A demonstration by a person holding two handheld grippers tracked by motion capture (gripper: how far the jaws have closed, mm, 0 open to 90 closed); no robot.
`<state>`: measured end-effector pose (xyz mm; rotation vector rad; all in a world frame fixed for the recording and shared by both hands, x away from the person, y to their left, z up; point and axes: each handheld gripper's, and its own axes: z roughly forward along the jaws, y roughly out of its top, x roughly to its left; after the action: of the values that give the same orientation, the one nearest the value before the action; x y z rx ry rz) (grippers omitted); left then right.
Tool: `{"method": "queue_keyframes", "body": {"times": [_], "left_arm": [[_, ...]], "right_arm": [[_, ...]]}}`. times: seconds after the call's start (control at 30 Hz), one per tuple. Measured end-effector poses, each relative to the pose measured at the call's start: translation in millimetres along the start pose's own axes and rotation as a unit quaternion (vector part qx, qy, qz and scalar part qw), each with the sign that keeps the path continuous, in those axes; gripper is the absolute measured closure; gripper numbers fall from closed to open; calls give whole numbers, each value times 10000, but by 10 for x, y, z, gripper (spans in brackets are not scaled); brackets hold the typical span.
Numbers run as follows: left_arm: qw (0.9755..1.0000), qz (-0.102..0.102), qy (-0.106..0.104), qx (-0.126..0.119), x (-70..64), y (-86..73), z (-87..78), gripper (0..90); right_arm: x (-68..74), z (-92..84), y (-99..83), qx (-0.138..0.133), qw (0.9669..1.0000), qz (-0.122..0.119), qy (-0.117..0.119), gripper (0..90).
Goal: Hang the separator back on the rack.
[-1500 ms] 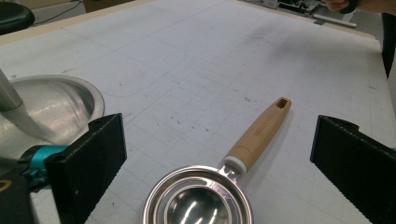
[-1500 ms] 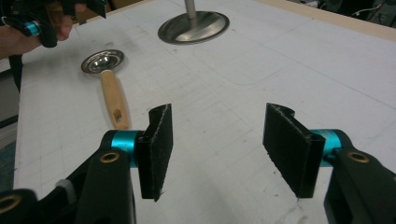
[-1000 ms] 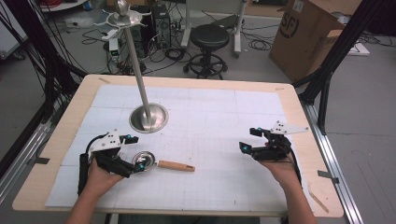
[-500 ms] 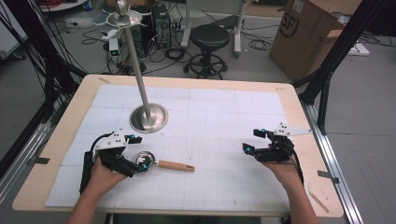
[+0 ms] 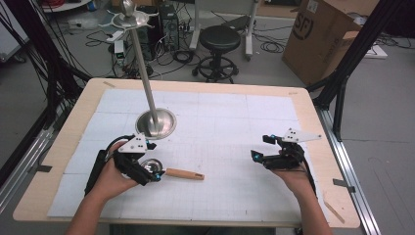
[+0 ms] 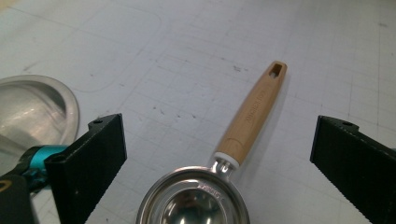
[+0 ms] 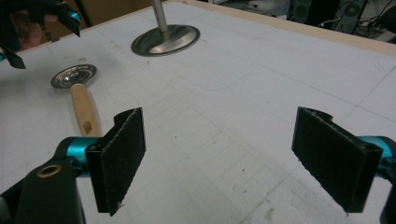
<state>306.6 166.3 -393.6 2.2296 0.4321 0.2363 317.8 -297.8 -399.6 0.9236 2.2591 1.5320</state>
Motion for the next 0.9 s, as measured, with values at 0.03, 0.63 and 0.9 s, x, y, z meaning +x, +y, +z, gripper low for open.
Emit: {"method": "queue_keyframes", "body": {"times": [0.03, 0.63, 0.9], "left_arm": [[9999, 52, -10, 129, -3, 32, 33, 42], [9890, 586, -155, 1347, -21, 251, 371, 43], [9855, 635, -202, 1561, 1, 263, 416, 147]], "right_arm": [[4, 5, -2, 48, 10000, -18, -1, 169], [17, 34, 2, 72, 9999, -51, 59, 172], [16, 25, 5, 40, 9999, -72, 71, 173]]}}
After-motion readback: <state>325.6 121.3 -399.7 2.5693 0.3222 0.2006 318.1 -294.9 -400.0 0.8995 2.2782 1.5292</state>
